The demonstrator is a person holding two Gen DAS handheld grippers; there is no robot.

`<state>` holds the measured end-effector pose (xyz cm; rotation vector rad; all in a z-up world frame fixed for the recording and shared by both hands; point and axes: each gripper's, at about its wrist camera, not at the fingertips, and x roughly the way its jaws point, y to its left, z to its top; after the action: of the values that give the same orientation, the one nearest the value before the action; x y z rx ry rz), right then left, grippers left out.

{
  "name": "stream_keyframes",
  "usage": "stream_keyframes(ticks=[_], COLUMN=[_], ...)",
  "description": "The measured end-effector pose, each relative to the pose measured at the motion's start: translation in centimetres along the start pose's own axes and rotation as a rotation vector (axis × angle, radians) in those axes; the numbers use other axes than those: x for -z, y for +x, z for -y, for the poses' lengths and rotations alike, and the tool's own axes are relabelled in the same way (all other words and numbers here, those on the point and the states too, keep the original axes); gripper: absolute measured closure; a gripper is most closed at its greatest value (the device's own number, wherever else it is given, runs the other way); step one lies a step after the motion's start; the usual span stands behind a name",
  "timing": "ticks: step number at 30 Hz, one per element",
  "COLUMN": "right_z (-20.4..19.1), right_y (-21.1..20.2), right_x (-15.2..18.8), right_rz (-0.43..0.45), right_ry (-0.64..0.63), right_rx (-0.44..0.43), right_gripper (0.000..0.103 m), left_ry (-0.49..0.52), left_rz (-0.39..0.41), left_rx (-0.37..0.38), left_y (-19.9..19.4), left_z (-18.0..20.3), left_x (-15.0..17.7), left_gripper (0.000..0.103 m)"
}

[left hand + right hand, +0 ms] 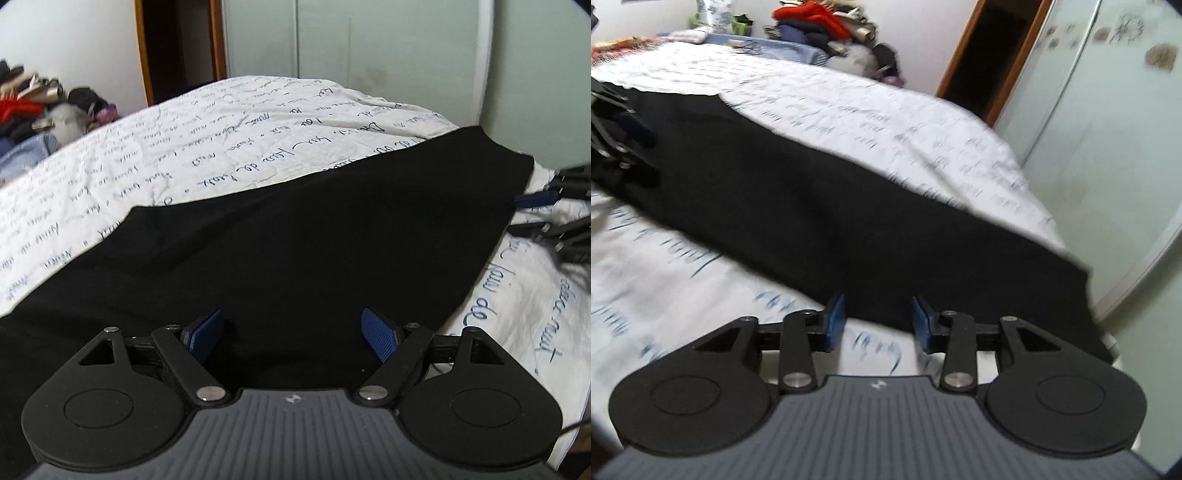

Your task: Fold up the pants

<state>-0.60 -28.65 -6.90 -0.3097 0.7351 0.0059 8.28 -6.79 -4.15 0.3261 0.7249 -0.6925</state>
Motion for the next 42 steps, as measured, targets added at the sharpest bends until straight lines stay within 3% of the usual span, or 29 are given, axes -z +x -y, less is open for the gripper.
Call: stream_keyframes(ticks=[2, 4, 8, 10, 13, 15, 18, 20, 23, 25, 28, 29, 30, 31, 33, 37, 42], right_z=[0.7, 3.1, 8.0, 9.4, 10.6, 10.9, 13.5, 15.8, 18.4, 19.5, 20.9, 21.3, 21.6, 21.8, 21.9, 21.1, 19.0], right_y=[-1.4, -2.4, -2.9, -2.2, -0.7, -1.9, -3.3, -3.2, -1.9, -0.8, 0.3, 0.8, 0.8, 1.1, 1.2, -0.1, -1.6], right_x=[0.2, 0.6, 2.0, 2.8, 4.7, 5.6, 7.2, 8.3, 9.9, 10.9, 12.3, 12.4, 12.8, 12.8, 13.4, 14.0, 10.3], right_rz=[0.018, 0.055, 0.109, 0.128, 0.027, 0.062, 0.13, 0.13, 0.122, 0.138, 0.183, 0.202, 0.212, 0.217, 0.231, 0.297, 0.319], right_ry=[0.007, 0.117, 0.286, 0.36, 0.408, 0.458, 0.668, 0.772, 0.924, 1.03, 1.175, 1.223, 1.266, 1.29, 1.337, 1.348, 1.109], right_rx=[-0.004, 0.062, 0.218, 0.195, 0.13, 0.12, 0.161, 0.182, 0.15, 0.129, 0.091, 0.075, 0.07, 0.072, 0.067, 0.077, 0.165], right_gripper=[0.071, 0.071, 0.059, 0.04, 0.042, 0.043, 0.043, 0.043, 0.042, 0.037, 0.037, 0.039, 0.052, 0.073, 0.086, 0.09, 0.09], left_ry=[-0.009, -0.032, -0.064, -0.064, -0.016, 0.02, 0.049, 0.056, 0.056, 0.067, 0.054, 0.047, 0.042, 0.039, 0.035, 0.019, -0.065], left_rz=[0.004, 0.018, 0.039, 0.035, 0.027, -0.009, -0.016, -0.014, -0.025, -0.031, -0.03, -0.029, -0.029, -0.027, -0.021, 0.007, 0.02], left_rx=[-0.002, 0.0, 0.046, 0.058, 0.071, 0.076, 0.07, 0.079, 0.097, 0.105, 0.115, 0.116, 0.115, 0.113, 0.103, 0.098, 0.125], left_y=[-0.1, -0.2, 0.0, 0.4, 0.7, 1.4, 1.8, 1.6, 1.3, 0.9, 0.7, 0.7, 0.7, 0.8, 0.8, 0.6, 1.0], left_z=[-0.1, -0.3, 0.0, 0.4, 1.2, 1.7, 2.1, 2.1, 1.7, 1.6, 1.3, 1.2, 1.2, 1.2, 1.3, 1.2, 0.4], left_x=[-0.3, -0.9, -1.8, -2.2, -2.3, -2.1, -1.5, -1.2, -1.0, -0.8, -0.8, -0.8, -0.8, -0.8, -0.8, -1.2, -2.2], left_gripper=[0.02, 0.02, 0.02, 0.02, 0.02, 0.02, 0.02, 0.019, 0.019, 0.019, 0.019, 0.019, 0.019, 0.019, 0.019, 0.019, 0.019])
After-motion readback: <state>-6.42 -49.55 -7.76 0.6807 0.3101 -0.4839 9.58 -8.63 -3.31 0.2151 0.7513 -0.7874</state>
